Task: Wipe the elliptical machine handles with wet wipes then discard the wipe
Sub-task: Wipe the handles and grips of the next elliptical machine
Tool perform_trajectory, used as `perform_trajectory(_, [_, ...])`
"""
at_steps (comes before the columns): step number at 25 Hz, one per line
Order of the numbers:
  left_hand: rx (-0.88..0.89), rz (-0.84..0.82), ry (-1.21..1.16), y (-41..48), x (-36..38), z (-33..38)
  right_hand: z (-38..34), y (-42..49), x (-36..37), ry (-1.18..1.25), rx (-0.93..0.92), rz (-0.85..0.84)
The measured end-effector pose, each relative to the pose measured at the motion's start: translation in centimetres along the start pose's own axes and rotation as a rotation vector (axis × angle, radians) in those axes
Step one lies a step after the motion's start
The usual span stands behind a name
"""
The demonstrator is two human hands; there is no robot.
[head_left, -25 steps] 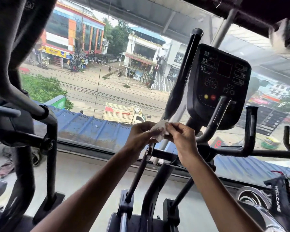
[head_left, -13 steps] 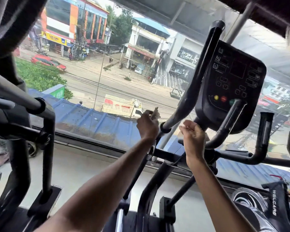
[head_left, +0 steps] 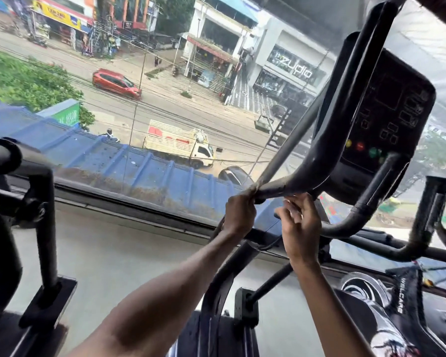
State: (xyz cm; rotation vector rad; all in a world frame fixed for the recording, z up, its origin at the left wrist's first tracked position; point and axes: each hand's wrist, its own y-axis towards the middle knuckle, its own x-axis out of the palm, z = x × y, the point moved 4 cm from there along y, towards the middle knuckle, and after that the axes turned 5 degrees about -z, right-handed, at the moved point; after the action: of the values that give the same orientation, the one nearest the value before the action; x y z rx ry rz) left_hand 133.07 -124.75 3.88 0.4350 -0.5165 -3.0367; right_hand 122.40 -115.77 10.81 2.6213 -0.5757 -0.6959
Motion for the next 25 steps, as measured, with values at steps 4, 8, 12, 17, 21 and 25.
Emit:
perform_trajectory(4, [0.195, 0.2, -0.143, -2.4, -0.3, 2.2, 0.8, 0.3, 0.0, 0.006, -0.083, 0.013])
perform_trajectory(8, [0.112, 0.092, -0.067, -0.7, 0.6, -0.2, 1.2, 0.4, 0.2, 0.017, -0.134, 0.014])
perform_trajectory(12, [0.03, 0.105, -0.184, -1.5, 0.7, 0.3, 1.4, 0.4, 0.2, 0.018, -0.163, -0.019])
perform_trajectory(17, [0.346, 0.246, -0.221, -4.9, -1.0, 3.8, 0.3, 0.0, 0.2, 0.016, -0.215, -0.017])
perform_trajectory(21, [0.272, 0.202, -0.247, -3.8, -1.5, 2.9, 0.2, 0.0, -0.1, -0.009, -0.196, -0.018])
perform_trajectory(25, [0.393, 0.213, -0.341, -4.9, -4.2, 6.2, -1.8, -0.2, -1.0, -0.083, -0.261, -0.084])
